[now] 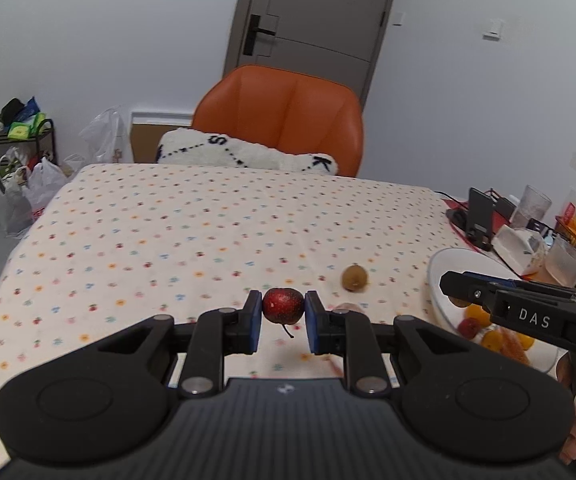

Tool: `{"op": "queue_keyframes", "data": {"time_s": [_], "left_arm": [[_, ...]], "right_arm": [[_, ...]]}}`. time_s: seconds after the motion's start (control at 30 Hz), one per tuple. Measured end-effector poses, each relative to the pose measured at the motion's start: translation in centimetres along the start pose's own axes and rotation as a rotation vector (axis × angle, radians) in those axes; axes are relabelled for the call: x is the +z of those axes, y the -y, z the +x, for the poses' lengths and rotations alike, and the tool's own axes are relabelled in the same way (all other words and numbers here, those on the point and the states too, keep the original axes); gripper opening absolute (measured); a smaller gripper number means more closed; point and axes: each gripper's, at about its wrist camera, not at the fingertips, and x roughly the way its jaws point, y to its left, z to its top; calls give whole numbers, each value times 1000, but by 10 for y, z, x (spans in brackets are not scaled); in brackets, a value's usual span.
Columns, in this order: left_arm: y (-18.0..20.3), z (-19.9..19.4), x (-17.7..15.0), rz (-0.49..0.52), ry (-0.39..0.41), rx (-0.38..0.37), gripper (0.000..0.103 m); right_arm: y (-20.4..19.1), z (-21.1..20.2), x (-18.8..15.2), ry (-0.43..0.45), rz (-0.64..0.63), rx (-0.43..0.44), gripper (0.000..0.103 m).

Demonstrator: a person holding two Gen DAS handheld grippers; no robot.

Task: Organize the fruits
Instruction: 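Carry the plum and kiwi over the white plate and open both grippers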

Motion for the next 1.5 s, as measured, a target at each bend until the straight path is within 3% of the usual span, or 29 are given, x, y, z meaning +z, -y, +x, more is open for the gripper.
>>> {"op": "queue_keyframes", "data": {"time_s": [0.67,1.27,1.43,1.5], "left_arm": [[85,23,18,120,21,-125,21],[134,74,23,195,-30,-180,21],[143,86,22,197,-50,-199,21],[146,87,22,198,-49,-214,21]], "right_arm": [[67,-38,-1,34,52,-129,22],[117,-29,-8,18,91,-216,23],[124,-33,-9,34,115,-235,37],[124,-37,-11,41,125,-233,38]]}}
